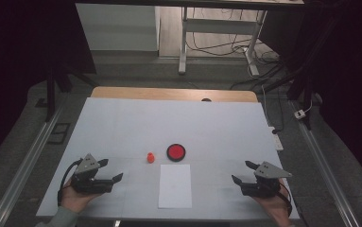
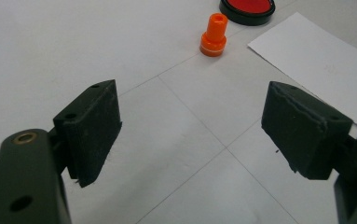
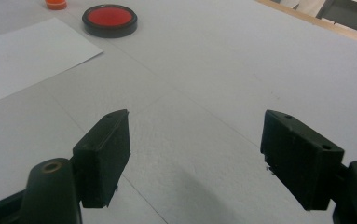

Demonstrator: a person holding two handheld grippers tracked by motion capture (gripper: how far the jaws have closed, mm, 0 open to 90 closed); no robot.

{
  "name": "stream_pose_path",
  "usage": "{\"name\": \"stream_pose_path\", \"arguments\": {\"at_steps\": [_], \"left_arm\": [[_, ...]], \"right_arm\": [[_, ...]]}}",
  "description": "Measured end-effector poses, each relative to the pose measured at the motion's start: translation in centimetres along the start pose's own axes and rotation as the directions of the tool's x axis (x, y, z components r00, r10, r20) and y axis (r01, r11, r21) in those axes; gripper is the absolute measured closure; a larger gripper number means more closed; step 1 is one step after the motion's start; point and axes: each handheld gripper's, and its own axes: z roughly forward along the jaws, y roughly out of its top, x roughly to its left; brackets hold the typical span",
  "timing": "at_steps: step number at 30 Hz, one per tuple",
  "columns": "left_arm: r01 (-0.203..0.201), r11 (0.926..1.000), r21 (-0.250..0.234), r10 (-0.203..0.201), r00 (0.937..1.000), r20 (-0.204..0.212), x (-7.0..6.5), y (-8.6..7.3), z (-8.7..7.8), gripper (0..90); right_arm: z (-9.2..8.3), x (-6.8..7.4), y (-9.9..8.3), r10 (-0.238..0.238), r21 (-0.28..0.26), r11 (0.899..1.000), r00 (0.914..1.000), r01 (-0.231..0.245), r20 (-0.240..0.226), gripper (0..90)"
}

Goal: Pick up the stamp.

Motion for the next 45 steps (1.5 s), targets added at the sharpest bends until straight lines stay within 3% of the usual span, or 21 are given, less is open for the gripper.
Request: {"name": "stream_pose_path", "arguments": {"at_steps": [30, 45], "left_arm": [[-0.014, 0.9998, 0.016, 0.014, 0.9990, -0.042, -0.3, -0.6, -0.3, 19.8], [-0.009, 0.9997, -0.023, 0.008, 0.9989, -0.047, 0.0, 0.9, 0.0, 19.9]], "right_arm": [[1.2, -0.2, 0.6, 0.018, -0.015, 1.000, 0.9997, -0.018, -0.019, 27.4], [1.5, -0.2, 0.7, 0.010, -0.015, 1.000, 0.9996, -0.010, -0.026, 28.2]]}}
